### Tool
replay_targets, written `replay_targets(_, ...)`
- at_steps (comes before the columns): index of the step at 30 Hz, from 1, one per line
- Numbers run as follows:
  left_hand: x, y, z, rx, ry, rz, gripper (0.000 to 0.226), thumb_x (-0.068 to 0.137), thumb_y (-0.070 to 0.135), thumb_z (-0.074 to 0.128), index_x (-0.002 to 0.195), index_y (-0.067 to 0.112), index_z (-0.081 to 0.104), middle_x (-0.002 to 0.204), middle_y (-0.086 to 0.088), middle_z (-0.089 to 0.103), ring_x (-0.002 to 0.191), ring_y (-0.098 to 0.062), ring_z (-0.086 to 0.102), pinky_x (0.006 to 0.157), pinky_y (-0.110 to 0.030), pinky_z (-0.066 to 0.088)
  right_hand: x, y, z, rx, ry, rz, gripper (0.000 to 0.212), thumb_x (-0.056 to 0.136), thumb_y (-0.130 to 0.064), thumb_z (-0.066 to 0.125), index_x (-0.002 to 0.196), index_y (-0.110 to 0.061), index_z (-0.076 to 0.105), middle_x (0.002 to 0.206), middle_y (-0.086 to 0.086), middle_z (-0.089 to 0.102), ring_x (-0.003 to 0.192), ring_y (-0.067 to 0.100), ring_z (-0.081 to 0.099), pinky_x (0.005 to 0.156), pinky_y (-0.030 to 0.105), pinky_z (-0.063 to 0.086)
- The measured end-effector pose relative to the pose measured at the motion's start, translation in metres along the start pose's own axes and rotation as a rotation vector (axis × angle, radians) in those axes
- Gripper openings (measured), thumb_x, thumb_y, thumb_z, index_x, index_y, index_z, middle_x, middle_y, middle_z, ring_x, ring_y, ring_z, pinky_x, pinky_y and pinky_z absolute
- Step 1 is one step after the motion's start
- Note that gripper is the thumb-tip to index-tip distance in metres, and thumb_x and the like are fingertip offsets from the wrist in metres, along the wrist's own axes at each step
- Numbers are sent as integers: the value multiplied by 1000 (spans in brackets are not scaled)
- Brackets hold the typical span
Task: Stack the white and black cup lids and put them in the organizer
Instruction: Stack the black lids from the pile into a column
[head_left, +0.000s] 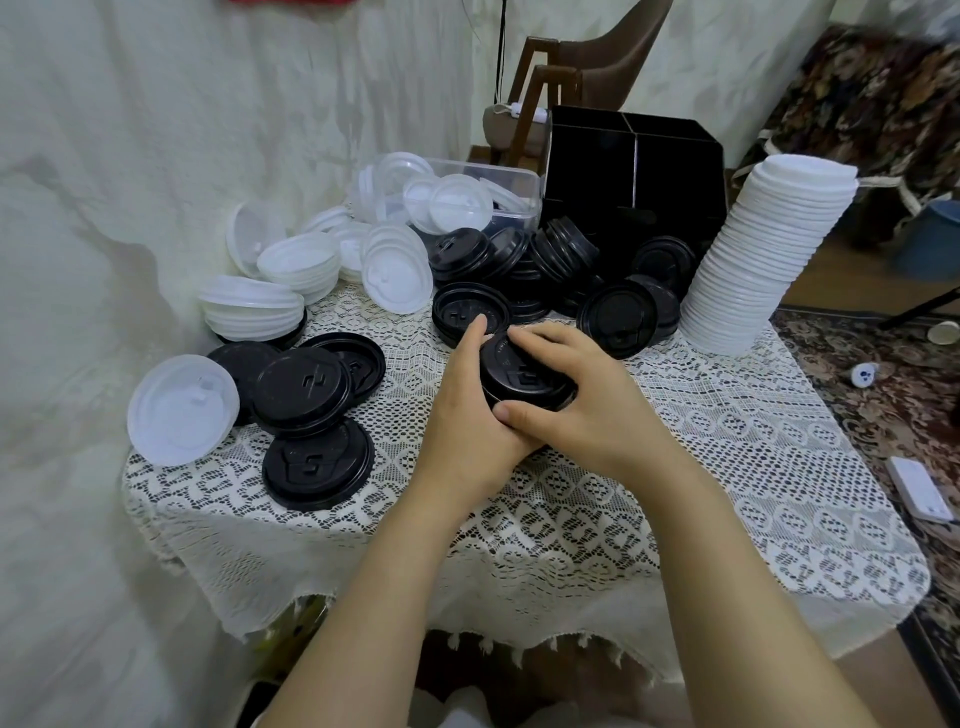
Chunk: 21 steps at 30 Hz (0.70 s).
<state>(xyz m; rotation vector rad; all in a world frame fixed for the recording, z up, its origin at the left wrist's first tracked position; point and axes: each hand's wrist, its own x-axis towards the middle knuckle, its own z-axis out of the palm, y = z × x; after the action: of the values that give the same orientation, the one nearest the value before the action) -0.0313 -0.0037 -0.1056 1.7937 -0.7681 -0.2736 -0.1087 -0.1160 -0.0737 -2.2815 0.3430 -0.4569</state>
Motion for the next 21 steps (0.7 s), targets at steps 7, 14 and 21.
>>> replay_targets(7, -4, 2, 3, 234, -19, 170, 86, 81, 14, 70, 152, 20, 21, 154, 8, 16, 139, -2, 16, 113, -13, 17, -3, 7, 0, -2, -67, 1, 73, 83, -32, 75, 147, -27, 42, 148, -17, 36, 137, 0, 31, 116, 29, 30)
replay_targets(14, -4, 5, 4, 418, 39, 305, 69, 89, 50, 42, 147, 11, 36, 149, -2, 37, 139, -14, 29, 116, -32, 25, -5, 7, -4, 258, -143, 61, 60, 86, -37, 45, 145, -32, 43, 151, -23, 33, 139, -8, 26, 116, 24, 25)
replay_targets(21, -5, 9, 5, 349, 37, 260, 55, 92, 38, 61, 140, 15, 47, 148, 4, 33, 135, -2, 20, 97, 7, 2, -3, 40, -13, 128, 290, 176, 53, 91, -9, 58, 140, -25, 46, 134, -11, 45, 119, -3, 42, 105, 16, 35)
